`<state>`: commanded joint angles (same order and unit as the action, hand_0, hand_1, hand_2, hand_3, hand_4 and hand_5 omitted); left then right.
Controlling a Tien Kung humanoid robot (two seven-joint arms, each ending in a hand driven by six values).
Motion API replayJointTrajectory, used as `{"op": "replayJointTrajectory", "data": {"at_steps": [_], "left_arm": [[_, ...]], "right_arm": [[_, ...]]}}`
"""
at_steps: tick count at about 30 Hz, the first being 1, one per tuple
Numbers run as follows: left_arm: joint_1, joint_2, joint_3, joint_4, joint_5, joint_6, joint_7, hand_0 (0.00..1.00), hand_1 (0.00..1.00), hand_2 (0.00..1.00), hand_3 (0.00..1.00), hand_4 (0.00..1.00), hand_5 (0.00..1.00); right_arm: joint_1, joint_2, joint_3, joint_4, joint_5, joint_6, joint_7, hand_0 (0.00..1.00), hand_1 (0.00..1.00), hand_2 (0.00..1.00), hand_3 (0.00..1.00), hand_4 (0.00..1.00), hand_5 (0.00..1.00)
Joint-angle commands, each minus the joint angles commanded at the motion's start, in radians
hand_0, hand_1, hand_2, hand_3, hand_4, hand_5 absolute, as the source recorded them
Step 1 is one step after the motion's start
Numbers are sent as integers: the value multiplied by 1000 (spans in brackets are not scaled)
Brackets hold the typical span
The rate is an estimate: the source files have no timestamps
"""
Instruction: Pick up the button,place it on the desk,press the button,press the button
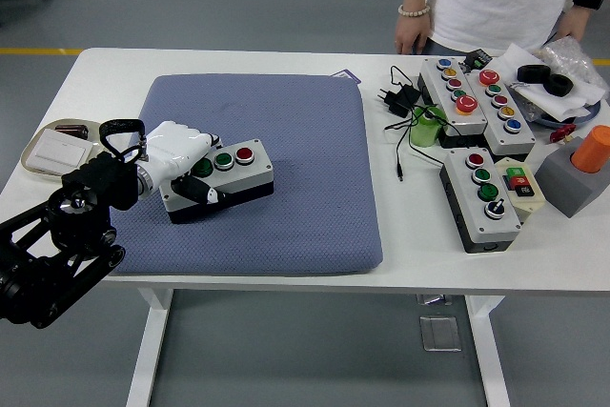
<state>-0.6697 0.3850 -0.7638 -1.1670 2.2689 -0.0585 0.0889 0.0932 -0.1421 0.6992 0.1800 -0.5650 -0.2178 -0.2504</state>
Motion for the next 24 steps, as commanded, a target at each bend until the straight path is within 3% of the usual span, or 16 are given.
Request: {"op": "replayJointTrajectory", "data": {"at_steps": [1, 6, 8, 9, 10, 12, 14, 15, 24], "left_arm": [[-1, 0, 0, 0, 0, 1, -4, 443, 288, 224, 322, 367, 2], [-34, 19, 23, 0, -33, 86, -137, 433, 280, 219, 290, 344, 2], [-41, 22, 26, 5, -36, 94, -175, 433, 280, 219, 290, 344, 2], [-41, 23, 26, 6, -37, 95, -180, 432, 305, 238, 339, 494, 2], [-41, 23, 26, 6, -37, 95, -181, 432, 305, 238, 339, 494, 2], [-50, 33, 48, 10, -48, 84, -238, 432, 305, 238, 339, 494, 2], [-53, 34, 62, 12, -51, 84, -257, 432, 305, 238, 339, 494, 2], [-56, 34, 71, 15, -55, 85, -266, 422, 311, 243, 339, 556, 2], [-69, 33, 113, 34, -63, 129, -298, 429, 307, 237, 337, 515, 2]], "right_arm": [[0, 0, 0, 0, 0, 0, 0, 627, 477, 539, 582, 280, 22], [4, -1, -3, 0, 1, 1, 2, 627, 477, 539, 582, 280, 22], [7, -3, -6, 0, 4, 1, 3, 627, 477, 539, 582, 280, 22], [7, -3, -6, 0, 4, 1, 3, 627, 477, 539, 582, 279, 22], [7, -3, -6, 0, 4, 2, 3, 627, 477, 539, 582, 279, 22], [10, -5, -10, 0, 9, 2, 3, 627, 477, 539, 582, 279, 22], [9, -5, -9, 0, 4, 3, 2, 627, 477, 539, 582, 279, 22], [9, -5, -8, 0, 1, 3, 1, 627, 477, 539, 582, 280, 22], [7, -6, -12, 0, 1, 4, 1, 627, 477, 539, 582, 280, 22]]}}
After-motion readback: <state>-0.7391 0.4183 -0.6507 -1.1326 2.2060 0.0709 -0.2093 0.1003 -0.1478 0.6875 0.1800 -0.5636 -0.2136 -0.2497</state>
